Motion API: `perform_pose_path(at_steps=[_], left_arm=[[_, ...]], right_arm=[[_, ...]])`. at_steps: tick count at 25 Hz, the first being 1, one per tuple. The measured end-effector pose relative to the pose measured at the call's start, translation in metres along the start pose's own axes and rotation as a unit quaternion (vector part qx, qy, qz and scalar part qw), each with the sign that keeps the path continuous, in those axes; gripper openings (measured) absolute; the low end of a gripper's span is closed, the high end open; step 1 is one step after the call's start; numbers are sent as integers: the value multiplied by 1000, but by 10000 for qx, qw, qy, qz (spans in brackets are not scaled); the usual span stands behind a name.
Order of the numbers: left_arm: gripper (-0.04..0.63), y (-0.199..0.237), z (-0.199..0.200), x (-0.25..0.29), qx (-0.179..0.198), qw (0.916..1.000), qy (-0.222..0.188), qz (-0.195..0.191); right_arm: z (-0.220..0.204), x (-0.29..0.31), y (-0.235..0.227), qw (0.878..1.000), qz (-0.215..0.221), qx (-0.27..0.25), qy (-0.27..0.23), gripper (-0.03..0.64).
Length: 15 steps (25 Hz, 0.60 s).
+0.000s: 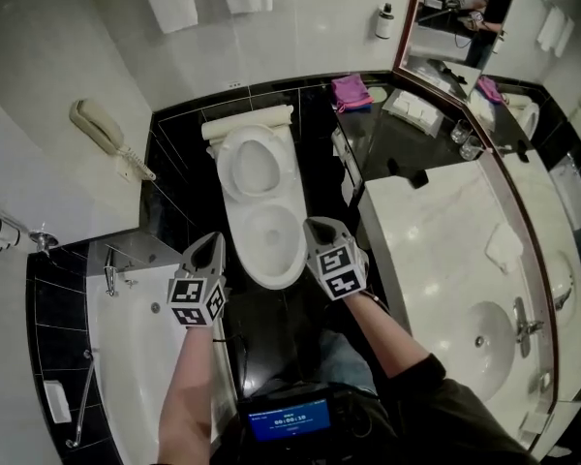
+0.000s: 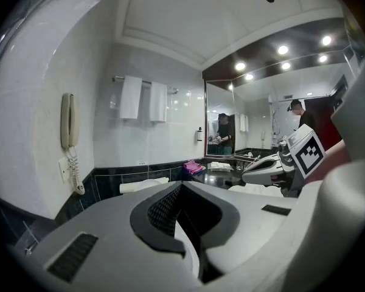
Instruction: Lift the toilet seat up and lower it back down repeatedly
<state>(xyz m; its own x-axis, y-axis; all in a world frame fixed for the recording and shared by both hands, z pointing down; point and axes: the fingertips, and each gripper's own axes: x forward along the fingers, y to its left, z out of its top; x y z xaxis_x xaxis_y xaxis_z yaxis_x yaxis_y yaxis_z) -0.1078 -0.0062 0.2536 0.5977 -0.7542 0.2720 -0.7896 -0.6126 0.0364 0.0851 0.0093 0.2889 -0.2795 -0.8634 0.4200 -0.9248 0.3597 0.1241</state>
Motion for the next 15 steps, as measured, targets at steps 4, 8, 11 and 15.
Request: perform_pose_path(at_steps=[4, 8, 11, 15], left_arm=[[0, -17, -8, -18, 95, 9999, 16, -40], [0, -29, -9, -27, 65, 10000, -20, -64], [0, -33, -8, -28, 46, 10000, -19, -85], [0, -34, -8, -25, 106, 9999, 12, -57]], right_arm=[[-9, -23, 9, 10000, -35, 8, 27, 20], [-15, -34, 9, 10000, -75, 3, 40, 20], [-16, -37, 9, 10000, -77, -19, 39, 20], [-17, -38, 4, 9999, -91, -56, 61, 20]])
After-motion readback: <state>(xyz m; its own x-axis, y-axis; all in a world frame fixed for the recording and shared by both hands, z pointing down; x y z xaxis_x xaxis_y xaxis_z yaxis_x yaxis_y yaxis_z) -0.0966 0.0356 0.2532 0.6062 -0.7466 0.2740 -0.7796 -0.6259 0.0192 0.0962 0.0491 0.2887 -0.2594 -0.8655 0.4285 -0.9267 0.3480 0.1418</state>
